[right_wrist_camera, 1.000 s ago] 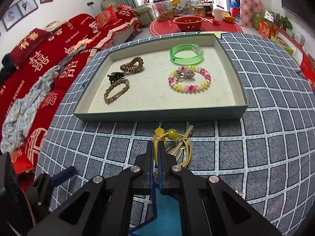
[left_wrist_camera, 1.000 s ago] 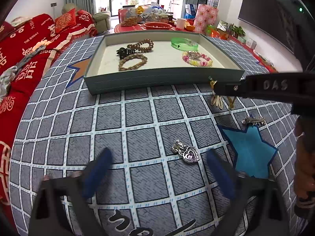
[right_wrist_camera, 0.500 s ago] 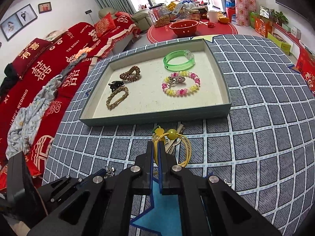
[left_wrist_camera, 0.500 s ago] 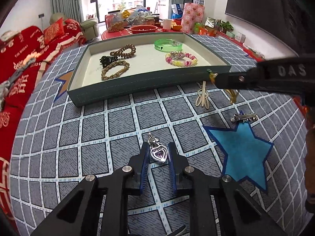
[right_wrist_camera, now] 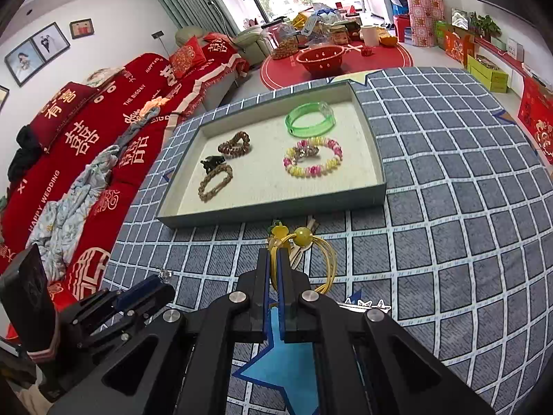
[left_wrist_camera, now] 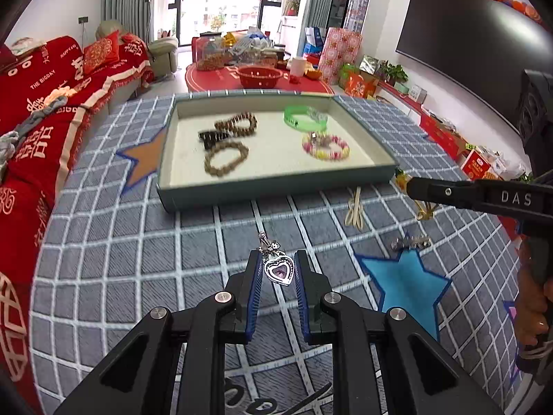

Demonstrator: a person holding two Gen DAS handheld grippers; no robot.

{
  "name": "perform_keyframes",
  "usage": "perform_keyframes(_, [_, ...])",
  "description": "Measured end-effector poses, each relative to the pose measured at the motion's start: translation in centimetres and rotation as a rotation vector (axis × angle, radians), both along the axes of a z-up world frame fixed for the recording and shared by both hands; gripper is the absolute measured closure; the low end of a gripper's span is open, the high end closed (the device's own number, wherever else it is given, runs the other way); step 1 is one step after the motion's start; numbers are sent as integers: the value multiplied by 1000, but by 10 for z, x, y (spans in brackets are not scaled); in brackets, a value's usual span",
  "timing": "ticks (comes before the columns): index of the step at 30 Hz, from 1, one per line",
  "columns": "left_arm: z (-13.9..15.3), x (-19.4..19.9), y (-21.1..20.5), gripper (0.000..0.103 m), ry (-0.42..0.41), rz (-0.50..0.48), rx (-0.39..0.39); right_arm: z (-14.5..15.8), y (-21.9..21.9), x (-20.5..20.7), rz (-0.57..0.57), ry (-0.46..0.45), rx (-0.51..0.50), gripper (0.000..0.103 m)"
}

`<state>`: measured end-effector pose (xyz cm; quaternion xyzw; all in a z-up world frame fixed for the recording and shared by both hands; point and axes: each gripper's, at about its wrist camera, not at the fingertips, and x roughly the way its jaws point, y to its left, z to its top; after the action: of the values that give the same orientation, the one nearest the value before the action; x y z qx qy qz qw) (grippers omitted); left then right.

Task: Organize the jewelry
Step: 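Grasp the silver heart pendant with the left tool while the right tool grasps the yellow cord bundle, then carry the heart pendant and yellow cord bundle into the tray and lower them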

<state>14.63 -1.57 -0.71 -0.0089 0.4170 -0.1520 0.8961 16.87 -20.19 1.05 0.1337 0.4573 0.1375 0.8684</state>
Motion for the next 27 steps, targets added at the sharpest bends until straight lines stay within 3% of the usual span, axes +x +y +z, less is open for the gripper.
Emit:
perform_keyframes(7, [31,24,12,71,-58,12,6,23,-2,14,-3,-42,-5,99])
perform_keyframes(17, [60,88,21,71,-99,48,24,53,-1,70,4,-86,-48,99])
perform_keyframes(22, [58,123,17,71,-104,60,47,52,-2,99,-2,-83,-63,99])
perform_keyframes(27, [35,150,9,71,-61,68,70,33,0,123,-5,-59,-87,99])
